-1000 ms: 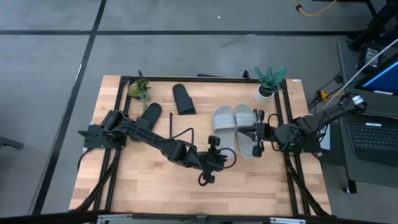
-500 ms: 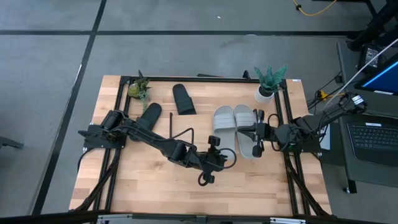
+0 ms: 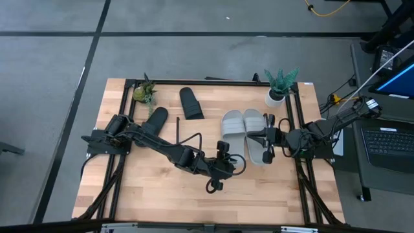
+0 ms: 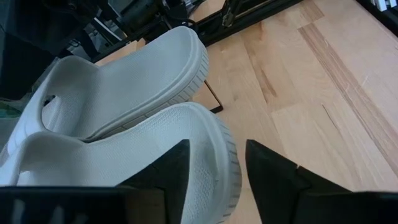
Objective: Pick and place slides into the shelf
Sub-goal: Put the top gray slide on the shelf, then put the left black slide on the shelf
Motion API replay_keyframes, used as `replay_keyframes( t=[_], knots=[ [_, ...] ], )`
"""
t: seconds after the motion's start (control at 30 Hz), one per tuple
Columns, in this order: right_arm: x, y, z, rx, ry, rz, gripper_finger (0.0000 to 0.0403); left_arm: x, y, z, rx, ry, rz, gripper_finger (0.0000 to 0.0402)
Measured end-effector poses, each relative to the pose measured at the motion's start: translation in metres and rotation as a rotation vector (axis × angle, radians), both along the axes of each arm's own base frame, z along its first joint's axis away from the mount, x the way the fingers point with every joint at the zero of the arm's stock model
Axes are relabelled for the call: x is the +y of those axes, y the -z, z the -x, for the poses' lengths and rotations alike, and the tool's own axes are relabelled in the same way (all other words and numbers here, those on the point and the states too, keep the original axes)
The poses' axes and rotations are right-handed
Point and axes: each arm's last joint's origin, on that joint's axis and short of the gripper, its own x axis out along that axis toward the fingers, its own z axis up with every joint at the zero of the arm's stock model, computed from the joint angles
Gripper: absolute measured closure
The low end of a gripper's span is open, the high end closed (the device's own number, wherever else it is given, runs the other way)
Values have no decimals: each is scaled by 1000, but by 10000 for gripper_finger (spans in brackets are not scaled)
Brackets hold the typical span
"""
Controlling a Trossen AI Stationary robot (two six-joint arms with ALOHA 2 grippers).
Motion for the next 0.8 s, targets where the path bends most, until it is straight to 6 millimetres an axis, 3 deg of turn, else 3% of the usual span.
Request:
replay_keyframes(
  t=[0.27, 0.47, 0.8],
  knots=[
    [0, 0, 0, -1, 2, -6, 398, 0, -1, 0, -16, -24, -20, 236],
    [0, 0, 0, -1, 2, -6, 378, -1, -8, 3, -29, -12, -30, 238],
    [0, 0, 0, -1, 2, -6, 374, -7, -33, 20, -42, 2, -132, 239]
  ],
)
